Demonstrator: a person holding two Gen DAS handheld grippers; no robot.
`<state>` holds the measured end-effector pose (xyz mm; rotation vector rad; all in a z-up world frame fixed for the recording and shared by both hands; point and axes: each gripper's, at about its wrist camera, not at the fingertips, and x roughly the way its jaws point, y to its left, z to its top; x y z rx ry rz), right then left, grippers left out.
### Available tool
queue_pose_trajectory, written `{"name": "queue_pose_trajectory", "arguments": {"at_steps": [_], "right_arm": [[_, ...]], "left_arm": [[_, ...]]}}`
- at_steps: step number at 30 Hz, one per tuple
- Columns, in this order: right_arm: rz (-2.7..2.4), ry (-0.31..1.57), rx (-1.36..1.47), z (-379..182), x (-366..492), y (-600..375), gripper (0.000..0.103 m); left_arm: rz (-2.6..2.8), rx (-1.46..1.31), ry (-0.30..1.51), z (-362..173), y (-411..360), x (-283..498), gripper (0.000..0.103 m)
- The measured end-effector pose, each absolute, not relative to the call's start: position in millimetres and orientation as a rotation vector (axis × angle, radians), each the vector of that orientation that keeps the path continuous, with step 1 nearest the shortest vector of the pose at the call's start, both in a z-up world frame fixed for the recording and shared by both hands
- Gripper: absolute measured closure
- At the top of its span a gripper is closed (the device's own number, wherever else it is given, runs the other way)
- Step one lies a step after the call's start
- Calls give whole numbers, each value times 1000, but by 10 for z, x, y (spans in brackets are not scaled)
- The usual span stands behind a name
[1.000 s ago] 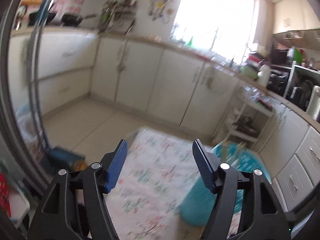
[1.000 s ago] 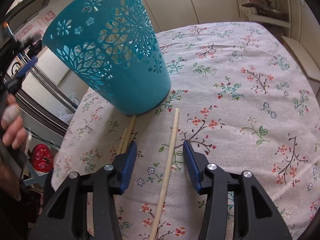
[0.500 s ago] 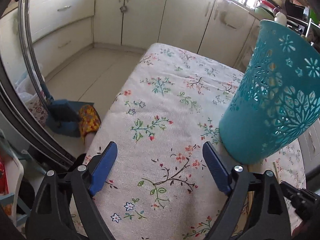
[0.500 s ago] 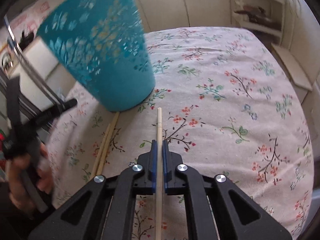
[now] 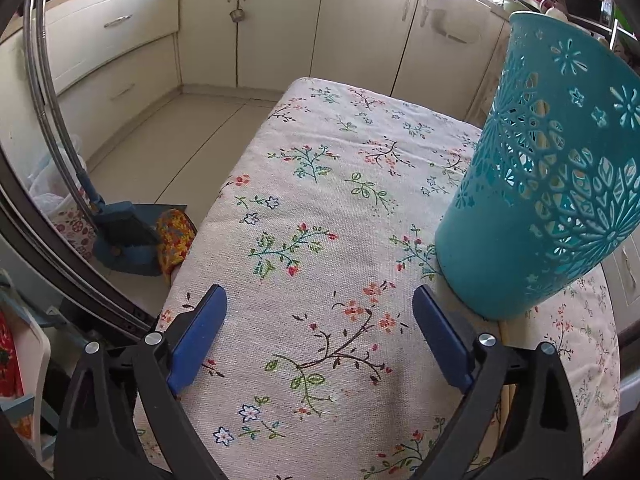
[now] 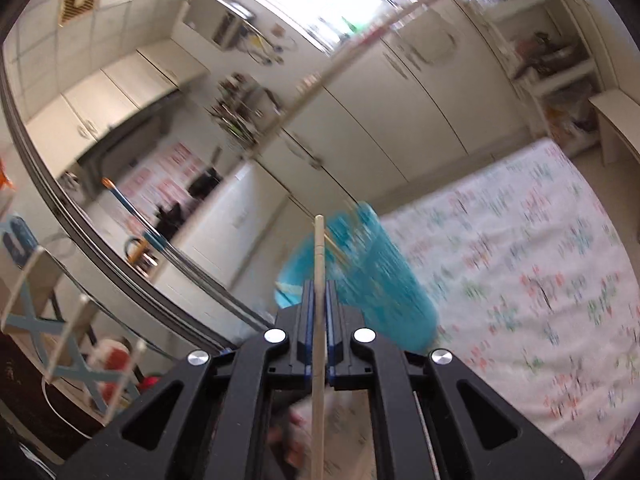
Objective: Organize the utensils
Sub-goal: 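Close the right tool on the chopstick, lift it over the teal cup, release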
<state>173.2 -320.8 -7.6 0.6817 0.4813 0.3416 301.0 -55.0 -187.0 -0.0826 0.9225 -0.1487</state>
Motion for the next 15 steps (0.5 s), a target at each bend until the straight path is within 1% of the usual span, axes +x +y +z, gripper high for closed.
{"name": "queue_pose_trajectory", "arguments": {"at_steps": [3,6,11,15], "right_arm": [[320,367,652,256,2003,-3060,97],[241,286,594,389,2227,-2922,97],[29,242,478,196,2602,-2749,97],[14,326,432,-69,2701,-2717,96]], "left_arm": [[-146,-75,924,-1867,-562,3011,12],[-147,-78,924,-1868,-565,3015,12],[-147,-79,924,-1870,-568,3014,12],[-152,-83,923,-1873,-566,3016,11]]}}
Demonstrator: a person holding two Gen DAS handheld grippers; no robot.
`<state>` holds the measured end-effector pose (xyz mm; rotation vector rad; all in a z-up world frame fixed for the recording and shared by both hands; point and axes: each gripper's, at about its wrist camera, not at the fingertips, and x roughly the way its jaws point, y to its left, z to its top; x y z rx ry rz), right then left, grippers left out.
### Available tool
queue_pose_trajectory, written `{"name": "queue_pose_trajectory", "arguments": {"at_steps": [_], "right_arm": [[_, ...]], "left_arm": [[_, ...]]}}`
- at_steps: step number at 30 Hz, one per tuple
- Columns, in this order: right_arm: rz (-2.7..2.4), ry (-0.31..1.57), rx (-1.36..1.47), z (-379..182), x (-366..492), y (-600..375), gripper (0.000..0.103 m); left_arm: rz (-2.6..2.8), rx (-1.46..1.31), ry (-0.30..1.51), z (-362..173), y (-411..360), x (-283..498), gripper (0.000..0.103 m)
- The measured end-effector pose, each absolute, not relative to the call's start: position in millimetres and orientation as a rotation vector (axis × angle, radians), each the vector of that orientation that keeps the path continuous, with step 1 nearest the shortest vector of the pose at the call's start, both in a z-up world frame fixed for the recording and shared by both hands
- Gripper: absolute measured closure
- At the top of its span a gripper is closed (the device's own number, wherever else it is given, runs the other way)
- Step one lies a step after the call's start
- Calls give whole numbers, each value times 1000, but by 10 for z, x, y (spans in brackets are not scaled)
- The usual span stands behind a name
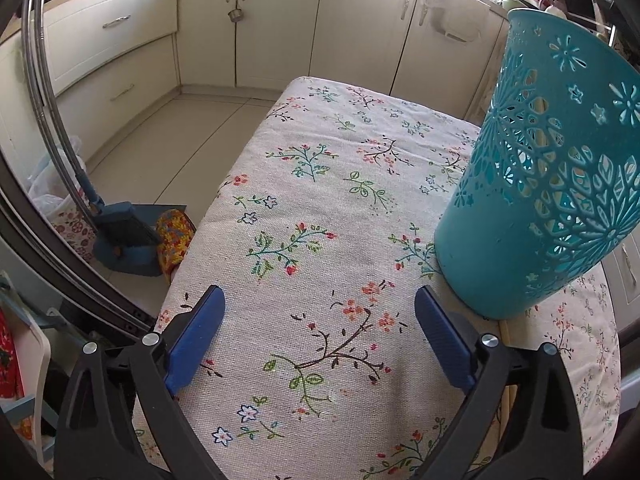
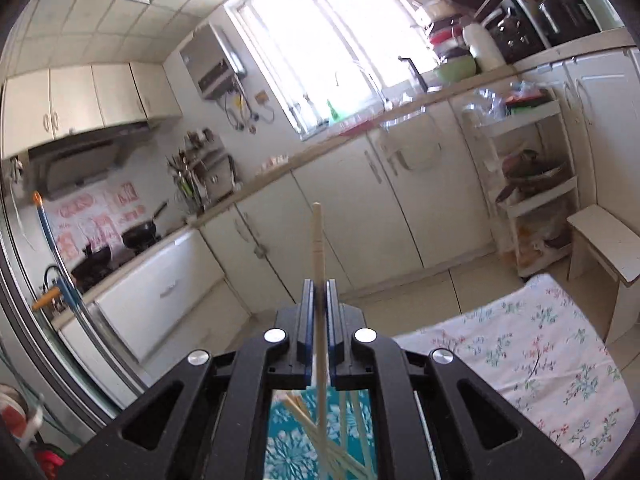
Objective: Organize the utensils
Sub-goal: 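Close the right tool on the chopstick, lift it over the teal cup, release, then grasp another chopstick with the right tool beside the cup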
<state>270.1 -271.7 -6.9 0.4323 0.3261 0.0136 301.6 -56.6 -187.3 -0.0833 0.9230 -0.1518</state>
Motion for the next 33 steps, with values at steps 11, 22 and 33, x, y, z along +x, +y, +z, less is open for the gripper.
{"name": "queue_pose_trajectory", "arguments": {"at_steps": [11,22,33], "right_arm": [[74,451,261,-426,1573,-2463,79],[147,961,145,-1546,1667,-2011,83],[54,1002,66,-1599,1529,-1991,99]], "left_arm": [[-153,-78,925,-1876,-572,3011,10],[-150,-74,927,-1877,-580,3012,9],[-155,-83,925,-1882,-575,3006,9]]}}
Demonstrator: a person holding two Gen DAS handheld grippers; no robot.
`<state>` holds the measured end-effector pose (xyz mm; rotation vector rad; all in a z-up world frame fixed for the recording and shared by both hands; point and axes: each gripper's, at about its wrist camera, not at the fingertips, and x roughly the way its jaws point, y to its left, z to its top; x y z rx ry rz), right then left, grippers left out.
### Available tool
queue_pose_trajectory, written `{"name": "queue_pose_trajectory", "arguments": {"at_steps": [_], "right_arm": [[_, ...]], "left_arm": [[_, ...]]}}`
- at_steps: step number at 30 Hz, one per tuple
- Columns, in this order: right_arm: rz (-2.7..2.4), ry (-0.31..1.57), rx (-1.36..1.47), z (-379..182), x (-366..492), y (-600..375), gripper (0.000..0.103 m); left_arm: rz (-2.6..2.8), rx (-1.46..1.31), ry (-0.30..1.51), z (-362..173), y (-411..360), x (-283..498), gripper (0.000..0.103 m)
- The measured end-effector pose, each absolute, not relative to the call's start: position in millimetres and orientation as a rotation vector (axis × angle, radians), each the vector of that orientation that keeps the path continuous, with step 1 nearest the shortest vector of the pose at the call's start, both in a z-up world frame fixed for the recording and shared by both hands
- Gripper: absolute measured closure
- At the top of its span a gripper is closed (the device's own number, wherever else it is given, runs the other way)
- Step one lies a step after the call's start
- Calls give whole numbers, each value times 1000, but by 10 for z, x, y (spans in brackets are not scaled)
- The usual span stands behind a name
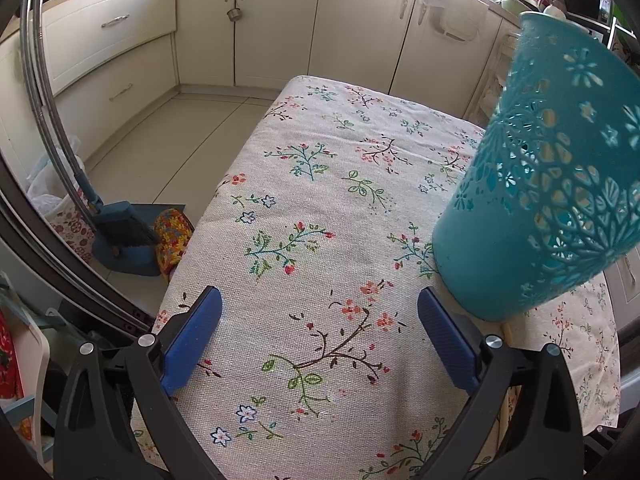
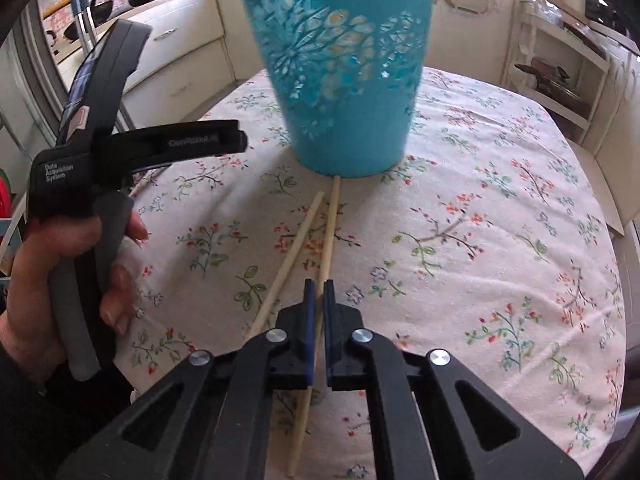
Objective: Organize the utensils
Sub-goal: 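Grasp another chopstick with the right tool beside the cup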
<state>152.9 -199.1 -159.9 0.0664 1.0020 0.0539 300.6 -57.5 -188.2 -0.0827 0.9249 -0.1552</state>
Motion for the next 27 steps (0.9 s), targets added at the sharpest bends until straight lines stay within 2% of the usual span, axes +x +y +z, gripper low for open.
{"name": "queue_pose_trajectory", "arguments": {"at_steps": [11,13,16,18,21,27], "right_arm": [[55,1081,157,-1622,1335,-2268,98],[50,1068,160,-1611,1395,-2283,90],[68,1066,132,-1651,1545,-2244,89],[78,1045,77,-1657,1596,-2192,89],[22,1021,65,-1671,1673,-2302,97],[-74,993,190,-1674,1644,-2677,97]], "left_arm": [[-154,-74,928,-1885,-581,3014,8],[-153,-73,928,-1884,-583,3017,8],[-155,-76,927,-1878,-587,3010,8],[-152,-73,923,-1862,-588,2975,8],[-169,-71,911,-1816,-626,2813,8],[-319,19,926,-1745,-1067,2444,8]]}}
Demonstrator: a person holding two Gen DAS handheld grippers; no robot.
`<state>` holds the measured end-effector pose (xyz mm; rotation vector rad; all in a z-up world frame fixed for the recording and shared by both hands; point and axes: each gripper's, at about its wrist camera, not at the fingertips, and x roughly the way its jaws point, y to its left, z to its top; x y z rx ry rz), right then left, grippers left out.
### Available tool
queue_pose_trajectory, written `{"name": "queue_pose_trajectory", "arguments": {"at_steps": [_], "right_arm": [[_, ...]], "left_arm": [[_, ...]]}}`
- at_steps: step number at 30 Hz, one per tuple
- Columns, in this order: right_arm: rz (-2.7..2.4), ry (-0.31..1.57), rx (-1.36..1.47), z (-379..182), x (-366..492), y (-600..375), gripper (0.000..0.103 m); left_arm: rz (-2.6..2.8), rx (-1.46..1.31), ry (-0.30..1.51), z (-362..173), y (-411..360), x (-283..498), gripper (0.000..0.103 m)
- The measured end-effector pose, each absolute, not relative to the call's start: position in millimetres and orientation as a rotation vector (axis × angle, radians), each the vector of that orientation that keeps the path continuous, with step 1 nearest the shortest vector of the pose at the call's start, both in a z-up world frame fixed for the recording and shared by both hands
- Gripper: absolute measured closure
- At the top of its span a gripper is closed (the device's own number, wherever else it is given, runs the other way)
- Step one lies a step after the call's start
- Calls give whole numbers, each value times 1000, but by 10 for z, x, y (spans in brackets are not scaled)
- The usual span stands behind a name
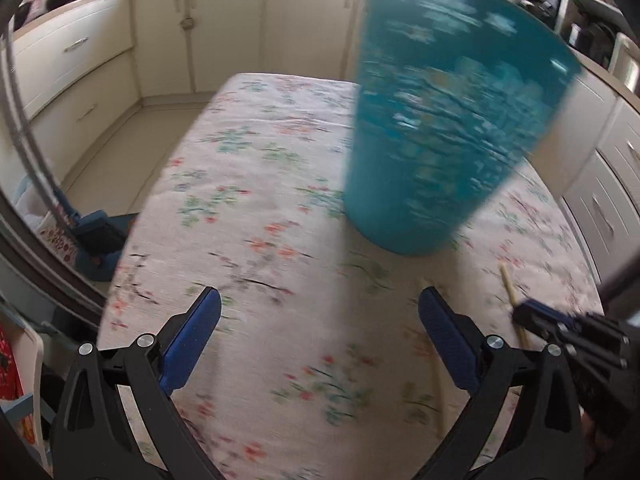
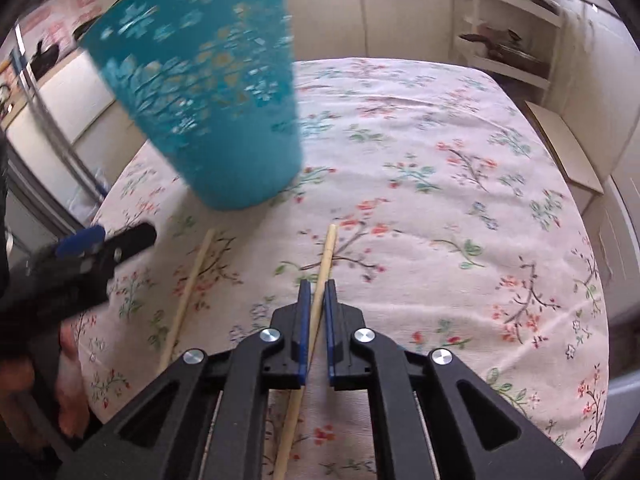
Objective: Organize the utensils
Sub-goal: 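Grasp another chopstick with the right tool beside the cup, then grasp a chopstick with the left tool and drop it into the teal cup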
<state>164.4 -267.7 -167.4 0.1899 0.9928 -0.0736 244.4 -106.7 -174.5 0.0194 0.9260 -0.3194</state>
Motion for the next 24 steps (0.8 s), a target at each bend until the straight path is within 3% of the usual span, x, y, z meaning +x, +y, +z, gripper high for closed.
{"name": "queue_pose_trajectory", "arguments": {"at_steps": [6,12,18,24], "right_arm": [[-43,993,246,-1670,1568,-2704,91],[-18,995,300,-1659,1567,-2765,84],[-8,992,311,-1633,1543,-2781,78],[-14,983,315,-1633,1558,-2778,78]], "left_arm": [[-344,142,936,-1744,-1421,2345,8],[-330,171,990,-1863,-1542,2360,23],[-357,193,957,-1856,-1628,2289,28],[-400,198,928,-1849,-1665,2249,47]]}}
